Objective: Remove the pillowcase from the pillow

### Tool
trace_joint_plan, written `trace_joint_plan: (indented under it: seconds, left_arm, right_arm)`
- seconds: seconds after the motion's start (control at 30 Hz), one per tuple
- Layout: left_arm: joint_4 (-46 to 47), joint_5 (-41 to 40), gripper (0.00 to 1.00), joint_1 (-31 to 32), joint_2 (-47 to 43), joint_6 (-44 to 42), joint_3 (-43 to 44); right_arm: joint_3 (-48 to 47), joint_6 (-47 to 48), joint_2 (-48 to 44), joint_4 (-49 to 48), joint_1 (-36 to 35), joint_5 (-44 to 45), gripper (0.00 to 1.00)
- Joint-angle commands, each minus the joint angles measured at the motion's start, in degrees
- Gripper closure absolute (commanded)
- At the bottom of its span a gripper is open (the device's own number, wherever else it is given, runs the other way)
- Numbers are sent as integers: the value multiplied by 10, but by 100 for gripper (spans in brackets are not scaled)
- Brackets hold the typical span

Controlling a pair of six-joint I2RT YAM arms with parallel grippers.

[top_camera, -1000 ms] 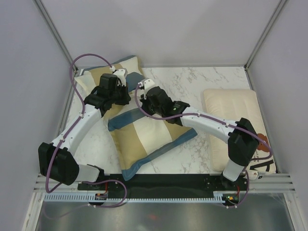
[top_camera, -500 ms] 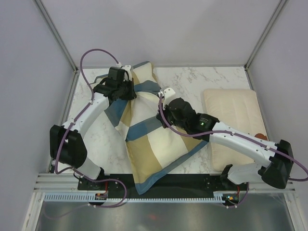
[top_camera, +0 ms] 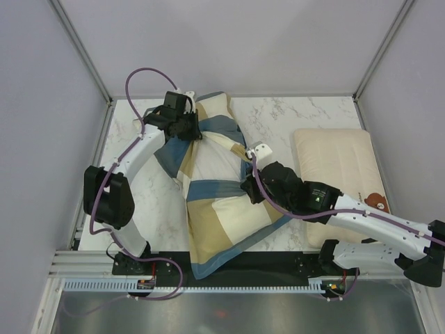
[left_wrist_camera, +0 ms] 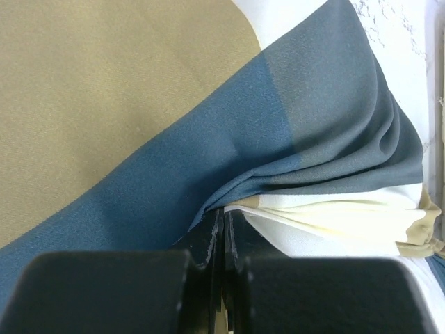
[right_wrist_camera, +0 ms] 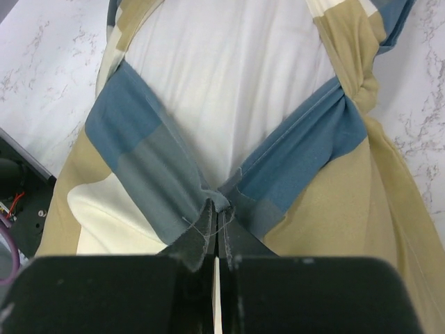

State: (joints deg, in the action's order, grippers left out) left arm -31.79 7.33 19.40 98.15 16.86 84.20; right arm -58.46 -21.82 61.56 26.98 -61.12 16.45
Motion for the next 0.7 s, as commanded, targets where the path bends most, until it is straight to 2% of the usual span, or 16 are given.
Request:
trace_joint_plan:
  seconds: [0.0, 0.27, 0.4, 0.57, 0.6, 0.67]
  left_arm:
    - [58, -87, 98, -35, 25, 12, 32]
    - [69, -83, 98, -50, 25, 24, 35]
    - [79, -50, 98, -47, 8, 30, 17]
    - [85, -52, 98, -39, -65, 27, -58]
    - [92, -87, 98, -39, -80, 27, -74]
    - [101, -107, 98, -38, -102, 22, -123]
  right_arm:
    - [7, -35, -40, 44, -36, -41, 100]
    - [55, -118, -89, 66, -94, -34, 100]
    - [119, -149, -88, 55, -107, -35, 100]
    - [198, -171, -20, -34, -107, -7, 100]
    - [207, -173, -5, -52, -106, -4, 100]
    - [224, -174, 41, -102, -93, 0, 100]
